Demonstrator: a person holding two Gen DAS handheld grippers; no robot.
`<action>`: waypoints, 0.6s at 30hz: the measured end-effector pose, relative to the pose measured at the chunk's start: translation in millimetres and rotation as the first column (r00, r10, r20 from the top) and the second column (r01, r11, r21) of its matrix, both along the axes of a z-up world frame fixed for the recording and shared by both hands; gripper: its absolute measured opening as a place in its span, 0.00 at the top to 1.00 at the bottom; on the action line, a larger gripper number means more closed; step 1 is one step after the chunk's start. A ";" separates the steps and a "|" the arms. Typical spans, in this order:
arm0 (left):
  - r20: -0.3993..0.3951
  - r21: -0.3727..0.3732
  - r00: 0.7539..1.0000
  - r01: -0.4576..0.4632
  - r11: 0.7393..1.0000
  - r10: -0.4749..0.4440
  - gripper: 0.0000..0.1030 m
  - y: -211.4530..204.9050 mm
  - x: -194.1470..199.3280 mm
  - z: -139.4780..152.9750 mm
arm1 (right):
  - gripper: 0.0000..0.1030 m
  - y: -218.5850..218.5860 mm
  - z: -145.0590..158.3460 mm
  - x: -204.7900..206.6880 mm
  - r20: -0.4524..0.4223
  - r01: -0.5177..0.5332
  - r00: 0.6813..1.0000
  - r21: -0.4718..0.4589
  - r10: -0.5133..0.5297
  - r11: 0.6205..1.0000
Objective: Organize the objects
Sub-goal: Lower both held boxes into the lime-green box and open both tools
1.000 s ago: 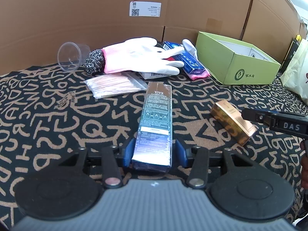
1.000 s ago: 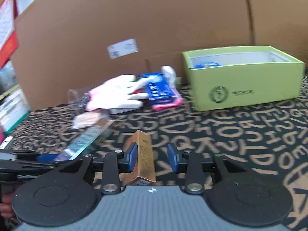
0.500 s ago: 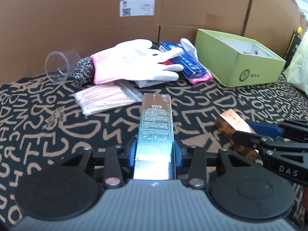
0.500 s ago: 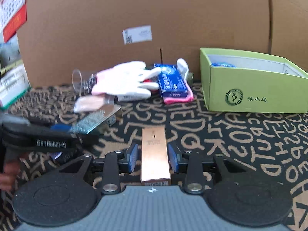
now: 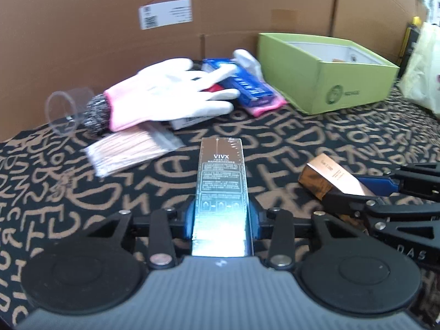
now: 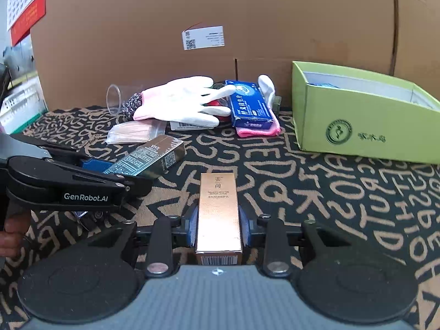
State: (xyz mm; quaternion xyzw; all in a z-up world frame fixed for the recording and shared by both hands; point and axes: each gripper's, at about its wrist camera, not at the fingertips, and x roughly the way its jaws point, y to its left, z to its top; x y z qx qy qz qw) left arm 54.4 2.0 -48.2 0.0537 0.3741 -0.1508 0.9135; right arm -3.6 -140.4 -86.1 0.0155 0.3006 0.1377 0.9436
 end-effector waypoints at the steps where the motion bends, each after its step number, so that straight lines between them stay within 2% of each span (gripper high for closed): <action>1: -0.007 -0.019 1.000 0.022 1.000 -0.022 0.63 -2.7 -1.7 2.9 | 0.67 -7.1 0.9 -2.9 -0.001 -0.001 1.000 0.027 0.001 1.000; 4: 0.008 -0.082 0.996 0.087 0.993 -0.087 0.63 -13.8 -6.0 20.1 | 0.67 -33.8 7.4 -10.9 0.008 0.027 1.000 0.086 -0.027 0.996; 8: 0.092 -0.115 0.979 0.192 0.975 -0.182 0.63 -43.2 2.8 59.0 | 0.67 -76.2 29.9 -14.9 0.055 0.083 0.994 0.133 -0.091 0.988; 13: 0.212 -0.072 0.934 0.307 0.949 -0.286 0.63 -107.3 41.7 108.0 | 0.67 -127.3 71.9 0.8 0.120 0.160 0.976 0.159 -0.180 0.974; 18: 0.201 0.001 0.914 0.358 0.934 -0.351 0.63 -185.4 116.3 120.5 | 0.67 -170.9 106.4 42.2 0.191 0.295 0.929 0.131 -0.316 0.946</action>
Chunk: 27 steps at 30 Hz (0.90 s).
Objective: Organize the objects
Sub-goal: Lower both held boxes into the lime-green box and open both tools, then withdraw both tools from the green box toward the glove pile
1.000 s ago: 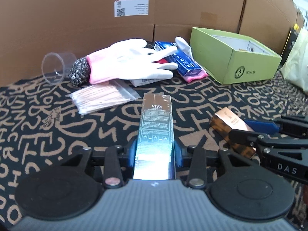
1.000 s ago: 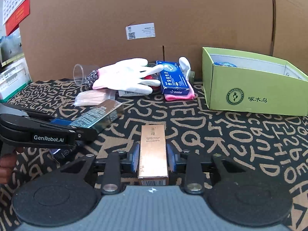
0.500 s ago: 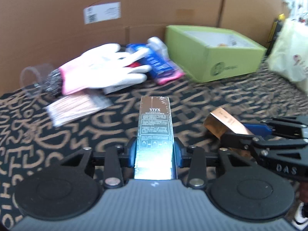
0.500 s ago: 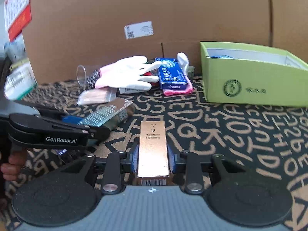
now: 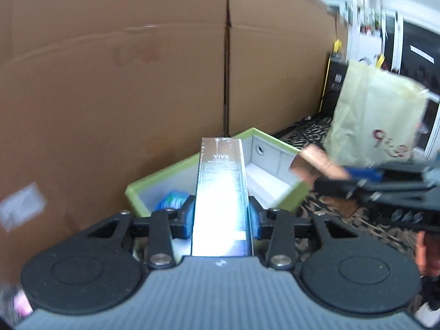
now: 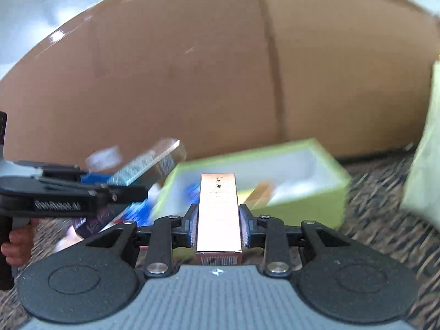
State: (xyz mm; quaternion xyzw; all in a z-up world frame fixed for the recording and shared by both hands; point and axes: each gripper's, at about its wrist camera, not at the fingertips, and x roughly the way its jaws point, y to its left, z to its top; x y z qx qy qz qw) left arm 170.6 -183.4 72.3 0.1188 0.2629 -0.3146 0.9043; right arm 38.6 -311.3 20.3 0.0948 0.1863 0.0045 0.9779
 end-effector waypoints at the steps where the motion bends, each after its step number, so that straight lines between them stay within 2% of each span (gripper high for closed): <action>1: 0.001 0.008 1.000 0.013 1.000 -0.013 0.63 -13.4 15.3 -2.7 | 0.67 -8.2 3.7 11.3 0.007 0.025 1.000 0.001 -0.025 1.000; 6: -0.099 0.070 0.995 -0.018 0.997 0.025 0.63 -57.4 74.9 -38.1 | 0.67 -37.3 -2.9 76.3 -0.022 0.120 0.993 -0.001 -0.120 0.993; 8: -0.112 0.105 0.993 -0.028 0.994 0.040 0.63 -66.1 87.8 -53.4 | 0.67 -41.7 -18.3 101.4 -0.075 0.118 0.990 -0.027 -0.120 0.993; 11: -0.158 0.092 0.987 -0.013 0.996 0.028 0.63 -73.0 98.6 -66.0 | 0.67 -40.6 -42.6 130.6 -0.153 0.104 0.981 -0.078 -0.115 0.992; 15: -0.117 0.125 0.993 0.009 0.992 0.006 0.62 -84.4 99.9 -79.3 | 0.67 -33.8 -63.7 149.6 -0.201 0.078 0.973 -0.168 -0.112 0.983; 16: -0.087 0.132 0.996 0.002 0.991 0.009 0.54 -84.4 98.3 -80.6 | 0.67 -35.9 -68.0 155.0 -0.225 0.071 0.968 -0.177 -0.111 0.982; 17: -0.085 0.124 0.996 -0.013 0.992 0.024 0.41 -82.5 98.5 -79.0 | 0.66 -42.6 -69.8 156.2 -0.237 0.073 0.965 -0.172 -0.113 0.982; 18: -0.088 0.093 0.996 -0.024 0.995 0.032 0.34 -79.6 99.2 -74.1 | 0.64 -46.1 -70.6 157.3 -0.248 0.074 0.962 -0.174 -0.116 0.982; 19: -0.085 0.054 0.996 -0.036 0.998 0.041 0.21 -73.1 98.6 -69.8 | 0.59 -49.4 -68.5 155.3 -0.247 0.074 0.962 -0.173 -0.116 0.982; 21: -0.076 -0.008 0.994 -0.076 0.997 0.075 0.15 -59.6 94.8 -58.9 | 0.55 -53.5 -57.0 142.3 -0.210 0.067 0.973 -0.135 -0.094 0.989; 23: -0.076 -0.071 0.992 -0.107 0.992 0.102 0.05 -45.9 86.6 -46.9 | 0.40 -49.6 -41.2 122.7 -0.137 0.081 0.985 -0.152 -0.102 0.985; 24: -0.068 -0.097 0.990 -0.127 0.987 0.120 0.02 -38.9 78.8 -41.1 | 0.39 -45.7 -33.3 111.6 -0.098 0.088 0.990 -0.173 -0.106 0.981; 27: -0.021 -0.131 0.984 -0.180 0.975 0.179 0.00 -17.8 48.9 -27.1 | 0.30 -31.4 -12.5 72.8 0.012 0.094 0.996 -0.188 -0.093 0.978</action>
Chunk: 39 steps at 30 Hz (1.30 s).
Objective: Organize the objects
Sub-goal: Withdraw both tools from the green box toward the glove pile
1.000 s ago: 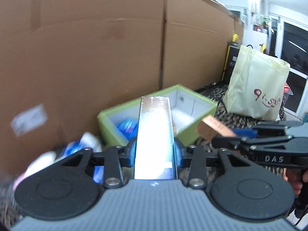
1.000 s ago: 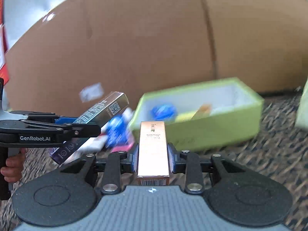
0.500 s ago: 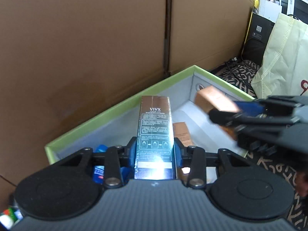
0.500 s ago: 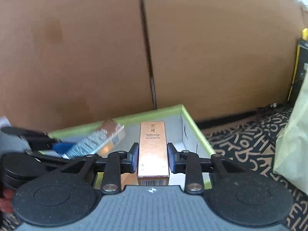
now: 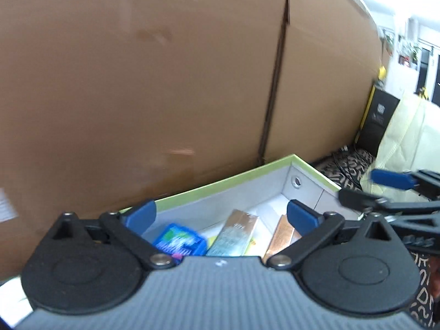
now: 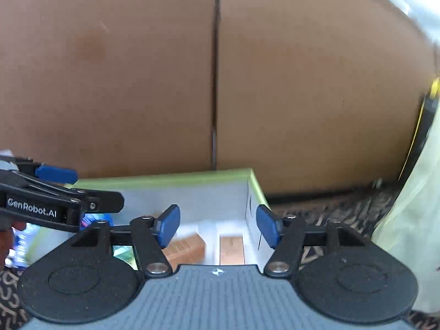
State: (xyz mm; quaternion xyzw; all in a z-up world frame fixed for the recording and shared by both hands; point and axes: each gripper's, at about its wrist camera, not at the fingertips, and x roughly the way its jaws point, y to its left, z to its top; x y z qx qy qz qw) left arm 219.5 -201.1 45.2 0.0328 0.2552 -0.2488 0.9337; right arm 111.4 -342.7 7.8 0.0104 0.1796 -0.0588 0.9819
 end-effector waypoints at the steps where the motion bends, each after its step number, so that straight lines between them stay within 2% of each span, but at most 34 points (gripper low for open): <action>1: 0.018 0.002 1.000 -0.018 1.000 0.018 0.00 7.8 -13.9 1.9 | 0.26 5.2 4.3 -13.7 0.033 -0.008 0.999 0.006 0.008 1.000; 4: 0.040 -0.015 0.997 -0.059 0.998 0.059 0.00 38.9 -54.6 1.8 | 0.17 22.6 7.9 -52.2 0.097 -0.056 0.994 0.036 0.053 0.998; 6: 0.026 -0.022 0.994 -0.101 0.995 0.102 0.00 62.9 -81.3 -5.1 | 0.16 34.1 3.7 -70.6 0.117 -0.099 0.989 0.058 0.092 0.993; 9: 0.013 0.009 0.985 -0.174 0.985 0.174 0.00 96.5 -119.1 -20.9 | 0.12 54.9 -8.3 -98.1 0.124 -0.156 0.982 0.103 0.143 0.982; 12: 0.009 0.046 0.970 -0.245 0.968 0.245 0.00 131.5 -149.4 -39.8 | 0.12 82.2 -27.5 -119.9 0.100 -0.204 0.976 0.136 0.192 0.969; 16: -0.037 0.110 0.935 -0.346 0.932 0.352 0.00 179.8 -171.8 -64.1 | 0.11 121.6 -62.2 -119.5 0.004 -0.302 0.951 0.207 0.308 0.931; 18: -0.055 0.108 0.910 -0.404 0.908 0.411 0.00 205.6 -178.1 -70.6 | 0.11 144.2 -73.9 -113.3 -0.039 -0.338 0.935 0.208 0.353 0.918; 21: -0.074 0.065 0.876 -0.472 0.879 0.476 0.00 242.0 -183.4 -67.7 | 0.11 172.7 -69.8 -101.2 -0.049 -0.396 0.910 0.183 0.411 0.900; 27: -0.102 0.003 0.853 -0.514 0.858 0.511 0.00 281.8 -188.8 -67.8 | 0.12 234.9 -58.5 -59.4 -0.052 -0.506 0.859 0.080 0.510 0.859; 30: -0.110 -0.003 0.855 -0.510 0.860 0.507 0.00 293.6 -187.4 -71.0 | 0.12 262.1 -60.1 -28.1 -0.072 -0.533 0.843 0.006 0.532 0.846; 34: -0.098 0.002 0.860 -0.503 0.865 0.500 0.00 306.3 -181.0 -73.3 | 0.12 286.9 -70.3 12.6 -0.133 -0.548 0.832 -0.046 0.538 0.835; 36: -0.103 0.007 0.868 -0.489 0.873 0.487 0.00 312.1 -174.7 -74.8 | 0.12 296.9 -76.7 25.4 -0.149 -0.552 0.830 -0.095 0.537 0.828; 39: -0.115 0.008 0.891 -0.441 0.897 0.439 0.00 316.9 -163.3 -77.7 | 0.12 310.3 -84.6 36.6 -0.164 -0.558 0.829 -0.165 0.535 0.814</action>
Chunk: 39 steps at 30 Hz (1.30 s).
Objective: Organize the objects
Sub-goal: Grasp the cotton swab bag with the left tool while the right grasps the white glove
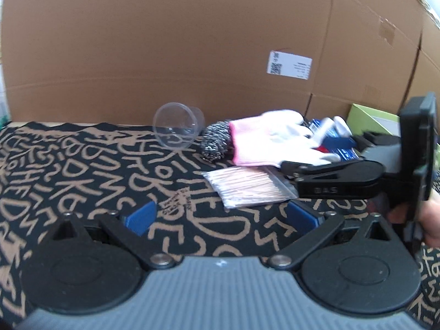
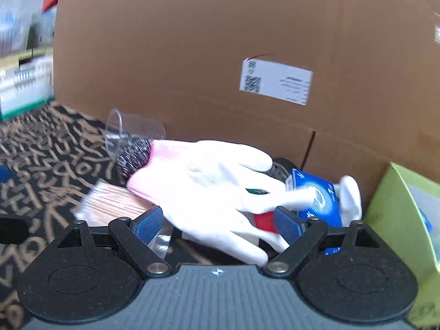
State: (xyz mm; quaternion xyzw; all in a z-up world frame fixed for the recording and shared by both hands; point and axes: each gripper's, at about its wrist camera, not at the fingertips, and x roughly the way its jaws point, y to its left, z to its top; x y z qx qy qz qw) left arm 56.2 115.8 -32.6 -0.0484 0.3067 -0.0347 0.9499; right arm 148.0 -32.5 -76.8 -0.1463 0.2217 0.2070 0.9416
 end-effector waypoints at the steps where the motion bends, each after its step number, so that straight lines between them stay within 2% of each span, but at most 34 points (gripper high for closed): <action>1: -0.003 -0.001 1.000 0.022 1.000 -0.022 0.00 0.7 4.1 -0.9 | 0.13 3.4 -1.7 1.1 0.017 -0.011 1.000 -0.020 0.011 1.000; 3: 0.000 -0.006 0.997 0.072 0.997 -0.072 0.00 1.6 11.9 -2.5 | 0.34 8.1 -0.8 0.9 0.036 -0.027 0.999 -0.053 0.029 0.998; 4: 0.003 -0.006 0.995 0.098 0.995 -0.098 0.00 1.4 16.0 -3.3 | 0.69 7.4 2.4 2.0 0.008 -0.042 0.999 -0.035 0.042 0.998; 5: 0.008 -0.004 0.992 0.127 0.992 -0.127 0.00 0.7 20.4 -3.9 | 0.92 4.8 6.3 2.6 -0.023 -0.046 0.999 -0.003 0.046 0.999; 6: 0.015 -0.001 0.987 0.158 0.987 -0.158 0.00 0.0 24.8 -4.5 | 0.93 2.0 10.3 1.1 -0.031 -0.034 0.999 0.017 0.035 0.999; 9: 0.024 0.010 0.977 0.213 0.977 -0.213 0.00 -2.2 39.0 -5.7 | 0.93 -10.2 24.5 -15.6 0.024 -0.014 1.000 0.039 0.013 0.999; 13: 0.030 0.035 0.954 0.297 0.954 -0.298 0.00 -10.0 58.8 -6.9 | 0.94 -41.5 42.5 -51.6 0.043 0.011 0.999 0.095 -0.015 0.995; 17: 0.017 0.105 0.943 0.330 0.938 -0.334 0.00 -24.5 80.4 -15.9 | 0.94 -74.4 38.3 -93.7 -0.012 0.059 0.998 0.118 -0.058 0.991; 20: -0.055 0.120 0.930 0.368 0.922 -0.364 0.00 -33.0 98.1 -27.8 | 0.94 -94.3 26.0 -121.4 -0.081 0.115 0.991 0.124 -0.106 0.986; 22: -0.106 0.123 0.928 0.370 0.921 -0.358 0.00 -35.9 103.4 -36.0 | 0.94 -103.1 17.8 -135.1 -0.125 0.142 0.984 0.130 -0.125 0.981; 24: -0.109 0.129 0.929 0.367 0.921 -0.355 0.10 -36.4 96.0 -33.5 | 0.93 -108.1 11.7 -145.9 -0.153 0.152 0.979 0.127 -0.132 0.980; 26: -0.138 0.133 0.932 0.352 0.927 -0.334 0.39 -38.8 85.2 -25.5 | 0.93 -110.5 7.7 -152.2 -0.164 0.173 0.974 0.112 -0.154 0.979; 27: -0.155 0.122 0.936 0.335 0.934 -0.316 0.45 -39.0 79.9 -21.6 | 0.93 -112.5 6.1 -152.9 -0.167 0.194 0.970 0.113 -0.174 0.974; 28: -0.170 0.112 0.940 0.316 0.942 -0.295 0.51 -39.0 75.3 -18.8 | 0.89 -115.0 5.2 -151.2 -0.179 0.219 0.964 0.124 -0.196 0.968; 30: -0.183 0.092 0.941 0.304 0.948 -0.284 0.52 -40.5 63.1 -16.1 | 0.80 -122.8 5.4 -150.1 -0.217 0.274 0.948 0.182 -0.233 0.944; 32: -0.183 0.076 0.938 0.313 0.947 -0.295 0.48 -46.2 46.2 -13.6 | 0.46 -129.9 7.1 -155.5 -0.248 0.334 0.929 0.245 -0.275 0.910; 34: -0.180 0.068 0.933 0.329 0.942 -0.313 0.36 -51.2 30.9 -11.4 | 0.27 -135.4 12.2 -166.9 -0.252 0.370 0.920 0.312 -0.299 0.875; 35: -0.180 0.065 0.929 0.338 0.939 -0.322 0.32 -53.4 26.1 -10.6 | 0.26 -136.3 14.9 -170.1 -0.261 0.375 0.919 0.344 -0.296 0.861; 37: -0.177 0.068 0.926 0.348 0.935 -0.332 0.30 -57.4 22.1 -8.9 | 0.24 -133.8 16.8 -169.6 -0.299 0.373 0.916 0.382 -0.269 0.846; 39: -0.168 0.081 0.929 0.347 0.934 -0.330 0.22 -58.1 21.2 -6.3 | 0.20 -124.0 13.1 -161.9 -0.338 0.382 0.904 0.365 -0.262 0.849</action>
